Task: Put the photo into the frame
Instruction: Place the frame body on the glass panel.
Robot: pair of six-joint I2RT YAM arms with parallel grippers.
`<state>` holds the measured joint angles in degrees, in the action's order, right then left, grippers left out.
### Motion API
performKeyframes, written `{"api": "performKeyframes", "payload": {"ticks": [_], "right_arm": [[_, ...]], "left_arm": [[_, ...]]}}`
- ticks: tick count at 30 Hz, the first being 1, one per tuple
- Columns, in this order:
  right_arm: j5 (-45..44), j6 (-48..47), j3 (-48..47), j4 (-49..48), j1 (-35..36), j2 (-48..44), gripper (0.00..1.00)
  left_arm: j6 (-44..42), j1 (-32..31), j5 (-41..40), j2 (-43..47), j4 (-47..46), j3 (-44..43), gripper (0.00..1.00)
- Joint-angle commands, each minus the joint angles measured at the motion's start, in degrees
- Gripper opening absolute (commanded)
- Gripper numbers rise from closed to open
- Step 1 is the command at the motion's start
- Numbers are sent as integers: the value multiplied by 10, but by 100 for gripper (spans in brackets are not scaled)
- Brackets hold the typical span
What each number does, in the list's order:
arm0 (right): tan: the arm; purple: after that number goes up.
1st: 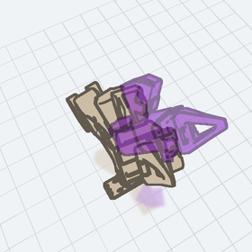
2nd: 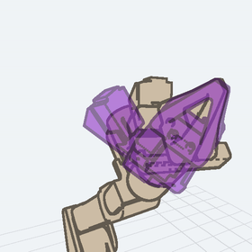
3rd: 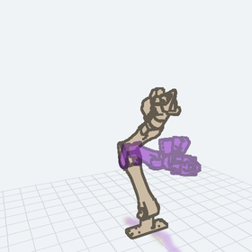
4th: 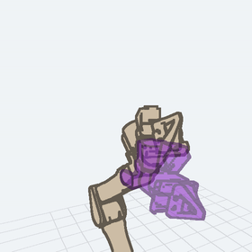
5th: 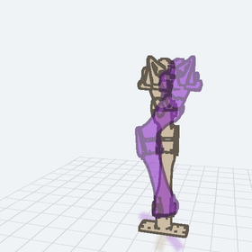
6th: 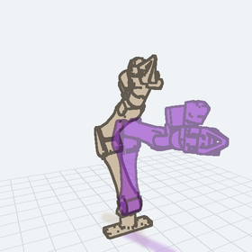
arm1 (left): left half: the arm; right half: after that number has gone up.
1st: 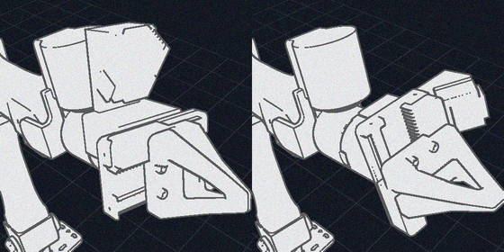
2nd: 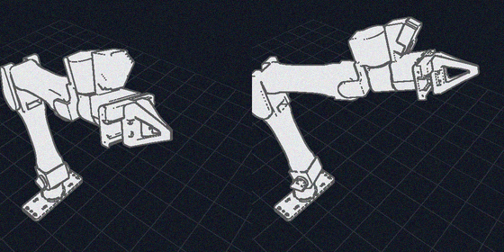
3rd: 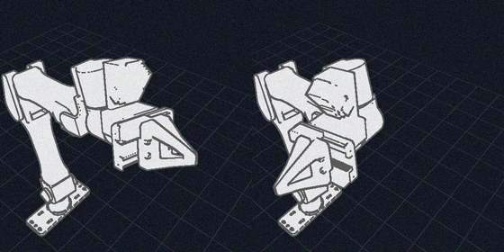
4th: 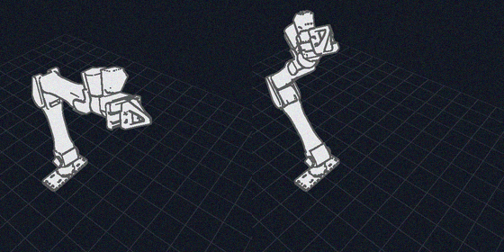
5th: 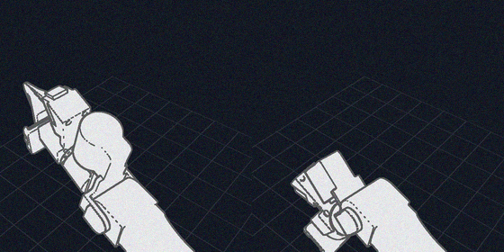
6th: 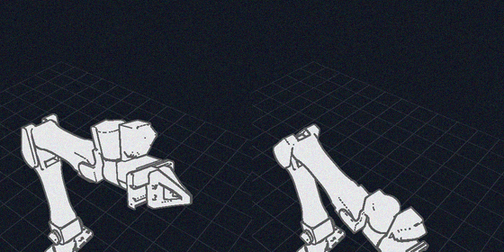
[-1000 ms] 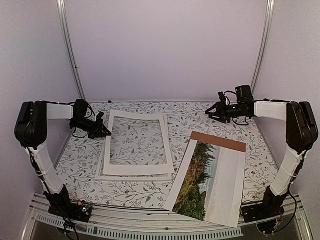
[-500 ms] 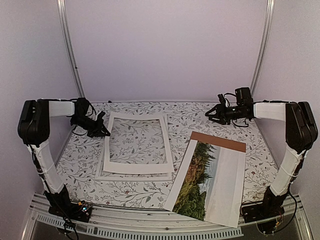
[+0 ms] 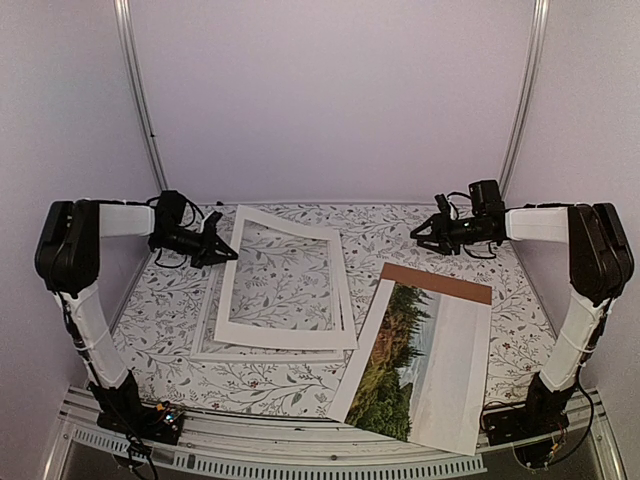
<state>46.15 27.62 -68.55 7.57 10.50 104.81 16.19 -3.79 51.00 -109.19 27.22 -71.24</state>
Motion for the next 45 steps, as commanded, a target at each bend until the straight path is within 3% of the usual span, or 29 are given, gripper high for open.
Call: {"api": "performKeyframes", "payload": {"ticks": [1,25,34,45], "right_arm": [[0,1,8,-14,2,10,42],[1,4,21,-26,3,22,42],[1,4,23,-28,4,26,42],[2,4,23,-29,4,34,42]], "left_arm": [[25,-18,39,47,-36,3,0],[-60,-23,49,162,113,-53,0],[-103,-4,-1,160,191,-70,0],[-122,2,-58,123,210,-79,0]]}}
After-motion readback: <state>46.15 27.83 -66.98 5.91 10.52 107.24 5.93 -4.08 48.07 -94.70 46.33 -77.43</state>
